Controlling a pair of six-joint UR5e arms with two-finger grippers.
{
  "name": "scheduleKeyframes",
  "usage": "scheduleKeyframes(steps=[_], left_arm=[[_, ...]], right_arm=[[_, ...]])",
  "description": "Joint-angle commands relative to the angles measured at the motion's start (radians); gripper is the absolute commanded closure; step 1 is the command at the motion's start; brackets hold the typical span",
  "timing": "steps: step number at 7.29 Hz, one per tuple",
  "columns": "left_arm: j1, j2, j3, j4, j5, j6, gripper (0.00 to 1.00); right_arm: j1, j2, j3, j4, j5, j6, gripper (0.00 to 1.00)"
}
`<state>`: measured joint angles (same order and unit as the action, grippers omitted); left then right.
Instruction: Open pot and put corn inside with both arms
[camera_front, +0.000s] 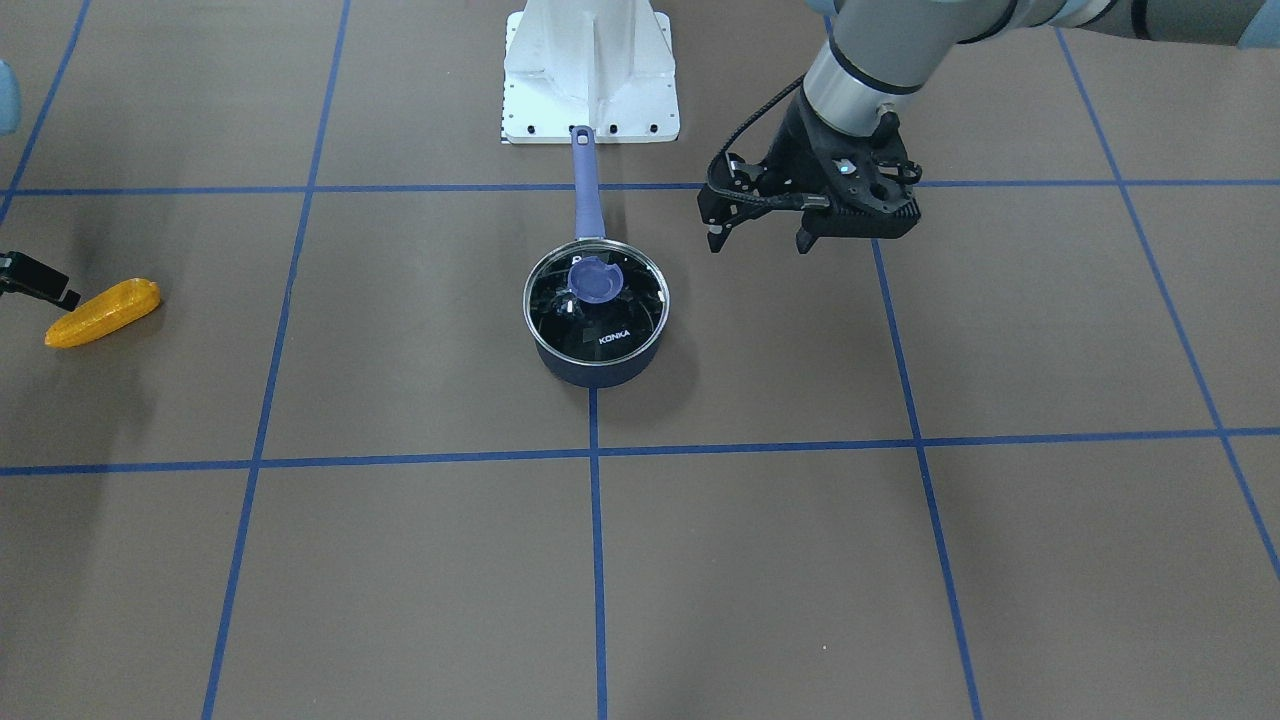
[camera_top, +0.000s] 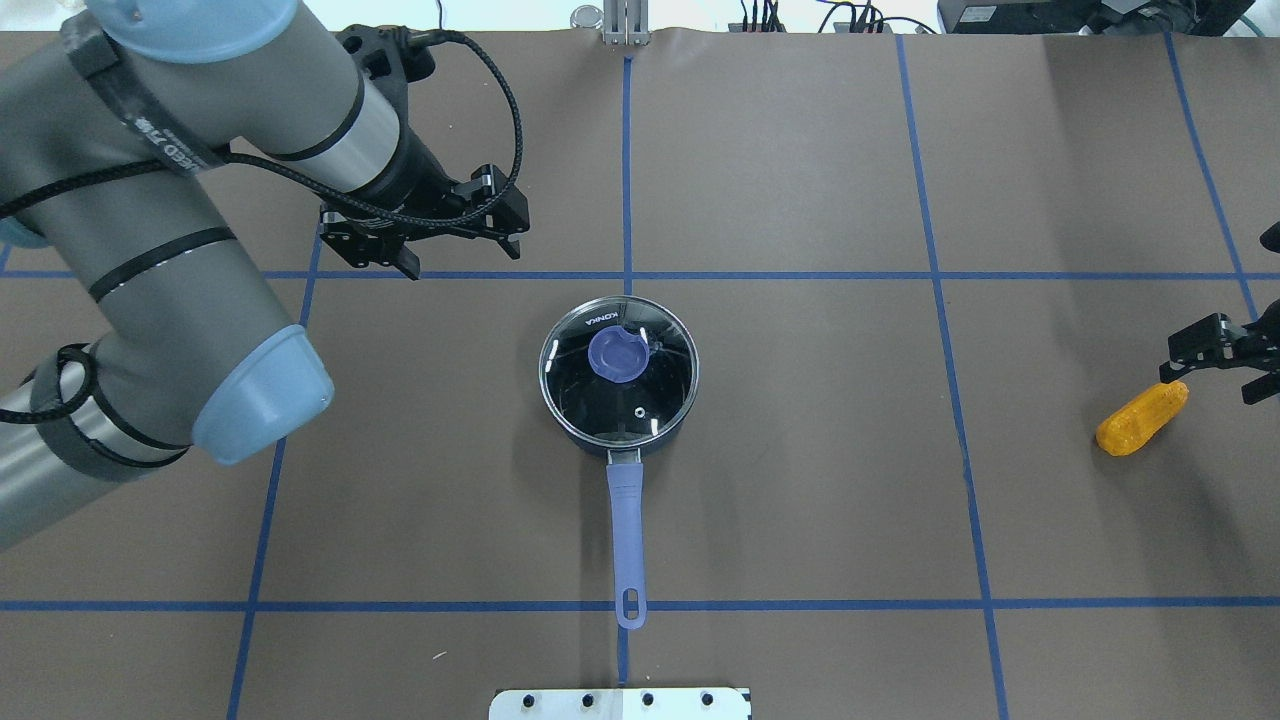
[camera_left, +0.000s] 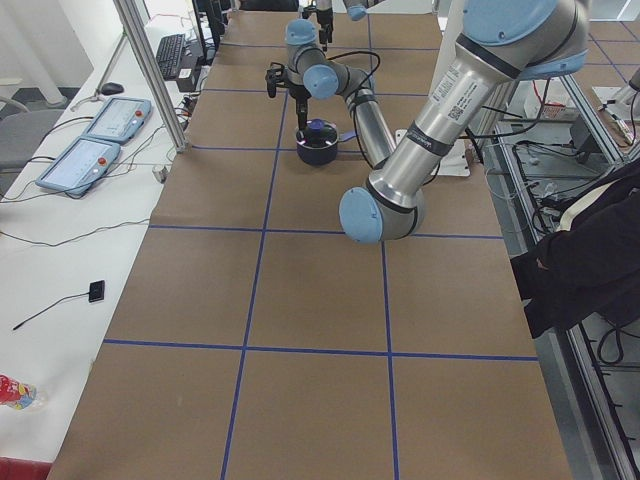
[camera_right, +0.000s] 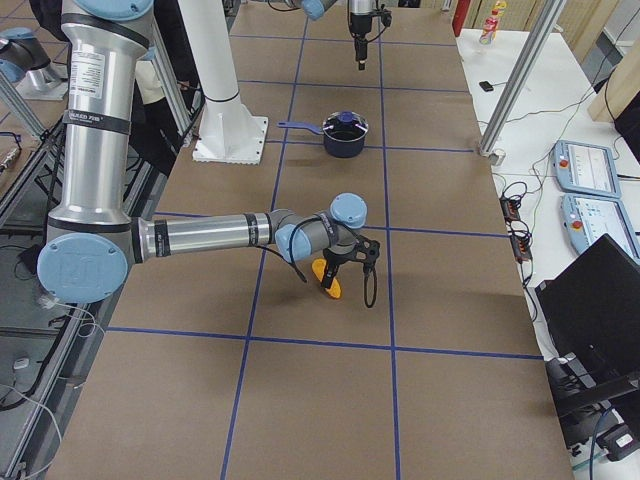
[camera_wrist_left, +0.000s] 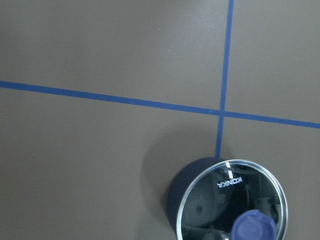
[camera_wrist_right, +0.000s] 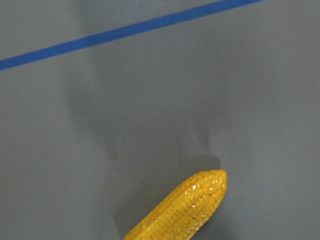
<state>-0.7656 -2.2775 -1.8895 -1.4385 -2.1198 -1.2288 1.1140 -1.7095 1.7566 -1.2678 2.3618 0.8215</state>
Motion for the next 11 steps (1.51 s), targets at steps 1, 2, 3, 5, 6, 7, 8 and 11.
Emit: scheduleKeyframes(steps=[1,2,3,5,6,7,8,11], left_arm=[[0.067,-0.063,0.049,0.003,0.075,-0.049,0.02],[0.095,-0.097,0.094,0.001,0.102,-0.052,0.02],[0.123,-0.138,0.142,0.001,0.135,-0.069,0.02],[0.155,-0.184,0.211,-0.01,0.17,-0.08,0.02],[0.166,-0.21,0.248,-0.013,0.179,-0.08,0.02],[0.167,-0.212,0.265,-0.02,0.181,-0.077,0.02],[0.17,-0.212,0.273,-0.022,0.187,-0.077,0.02],[0.18,-0.214,0.317,-0.063,0.21,-0.075,0.02]], right_arm=[[-0.016,0.008,-0.034,0.004,-0.018,0.016,0.0],[-0.016,0.027,-0.049,0.002,-0.021,0.016,0.0],[-0.016,0.056,-0.072,0.001,-0.021,0.021,0.0],[-0.016,0.073,-0.091,0.004,-0.018,0.048,0.0],[-0.016,0.073,-0.089,0.004,-0.018,0.053,0.0],[-0.019,0.079,-0.091,0.004,-0.018,0.077,0.0],[-0.028,0.086,-0.092,0.004,-0.019,0.09,0.0],[-0.048,0.088,-0.097,0.011,-0.024,0.117,0.0]])
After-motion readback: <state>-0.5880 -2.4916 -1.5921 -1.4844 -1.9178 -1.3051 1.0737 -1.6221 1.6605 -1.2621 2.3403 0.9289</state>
